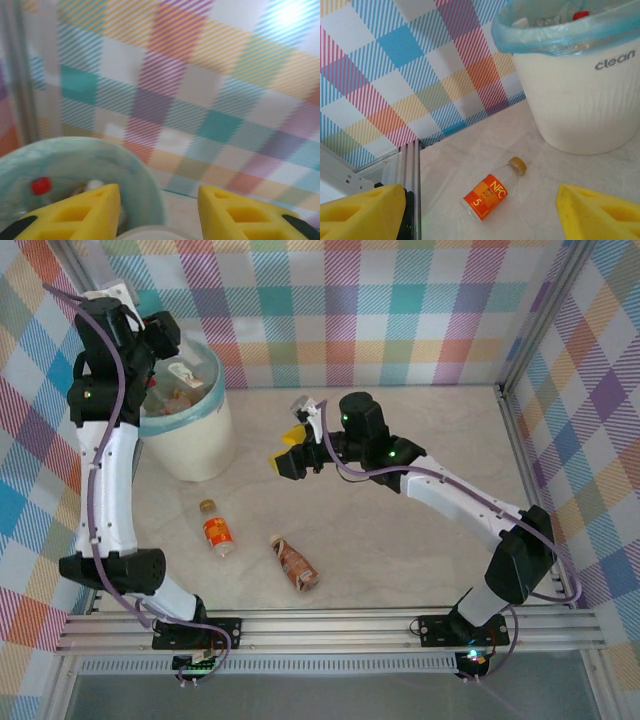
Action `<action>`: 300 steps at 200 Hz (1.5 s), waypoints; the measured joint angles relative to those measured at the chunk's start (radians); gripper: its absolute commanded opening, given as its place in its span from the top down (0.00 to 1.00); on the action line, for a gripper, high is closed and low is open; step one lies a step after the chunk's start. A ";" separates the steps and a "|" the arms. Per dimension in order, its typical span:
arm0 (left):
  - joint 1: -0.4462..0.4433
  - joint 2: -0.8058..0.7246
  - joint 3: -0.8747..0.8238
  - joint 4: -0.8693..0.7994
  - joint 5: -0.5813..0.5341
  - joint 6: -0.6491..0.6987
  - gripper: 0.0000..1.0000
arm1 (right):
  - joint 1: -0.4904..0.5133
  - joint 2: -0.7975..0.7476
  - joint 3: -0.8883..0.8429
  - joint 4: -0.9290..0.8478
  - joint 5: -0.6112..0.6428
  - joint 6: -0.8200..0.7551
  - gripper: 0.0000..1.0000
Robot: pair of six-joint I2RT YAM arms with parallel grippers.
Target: Put the plastic bottles in the bin
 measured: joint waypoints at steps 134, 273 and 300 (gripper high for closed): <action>0.119 0.311 -0.103 0.241 -0.188 0.235 0.56 | 0.011 0.053 0.010 -0.060 0.002 0.005 0.21; 0.106 0.366 -0.016 0.216 -0.180 0.344 0.63 | 0.015 0.066 0.014 -0.090 0.002 0.008 0.21; 0.092 0.366 0.021 0.219 -0.223 0.432 0.61 | 0.015 0.066 0.016 -0.102 0.002 0.007 0.20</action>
